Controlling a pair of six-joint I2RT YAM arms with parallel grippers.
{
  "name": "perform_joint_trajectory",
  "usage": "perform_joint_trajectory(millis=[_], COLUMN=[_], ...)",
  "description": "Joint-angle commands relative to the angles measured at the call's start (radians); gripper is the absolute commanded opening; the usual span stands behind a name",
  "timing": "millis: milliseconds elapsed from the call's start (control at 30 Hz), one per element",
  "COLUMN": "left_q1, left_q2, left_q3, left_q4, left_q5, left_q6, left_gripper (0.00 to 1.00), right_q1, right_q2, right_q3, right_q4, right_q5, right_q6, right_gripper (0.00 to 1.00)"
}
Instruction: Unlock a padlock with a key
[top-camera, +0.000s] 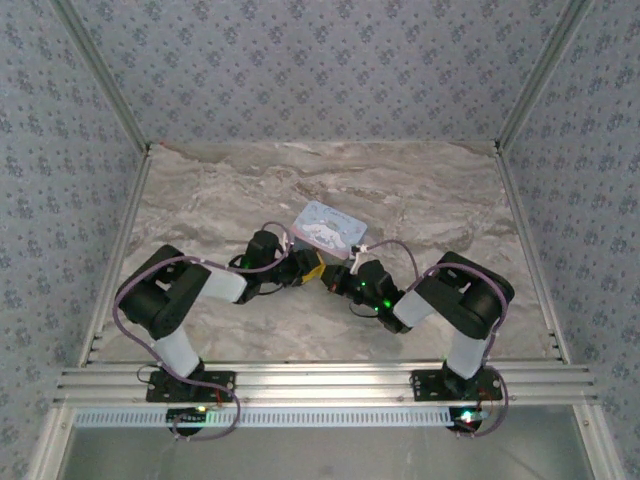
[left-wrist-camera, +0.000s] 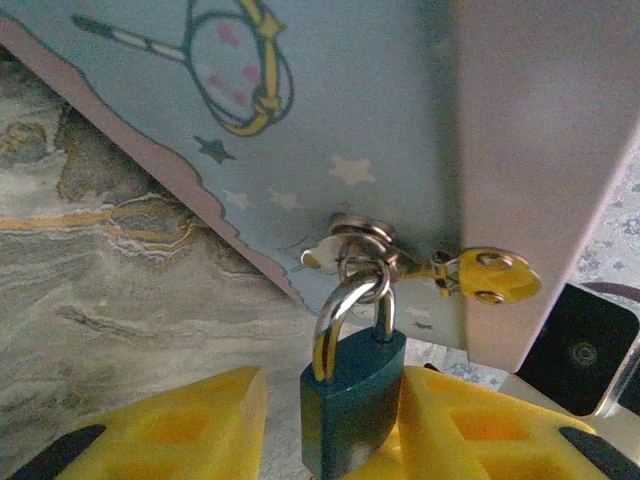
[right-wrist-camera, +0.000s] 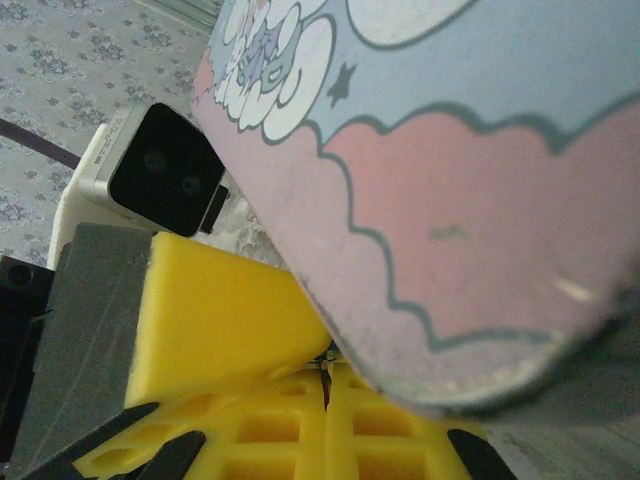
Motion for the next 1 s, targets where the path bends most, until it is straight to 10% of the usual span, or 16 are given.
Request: perform_joint_trajectory(millis=[0,567,967], left_q1=[-0.006,-0.007,-0.010], left_q2=[0.009,-0.013,-0.008], left_q3=[0.006,-0.006,-0.005], left_q4=[0.028,0.059,0.065], left_q5=[-0.024,-0.109,-0.114], left_q6=[0.016,0.022,0.022], left_gripper=[0.38,0.44,0.16], right_q1=[0.007,0.004,-0.004], right_q2=[-0.008,0.015,0.019], right_q3=[0.028,0.036,0.029], right_q4=[0.063,0.056,0.094], right_q5=[-0.008,-0.011,-0.034], right_q6=[0.037,0.048,0.051], right_gripper=[0.00,0.00,0.01])
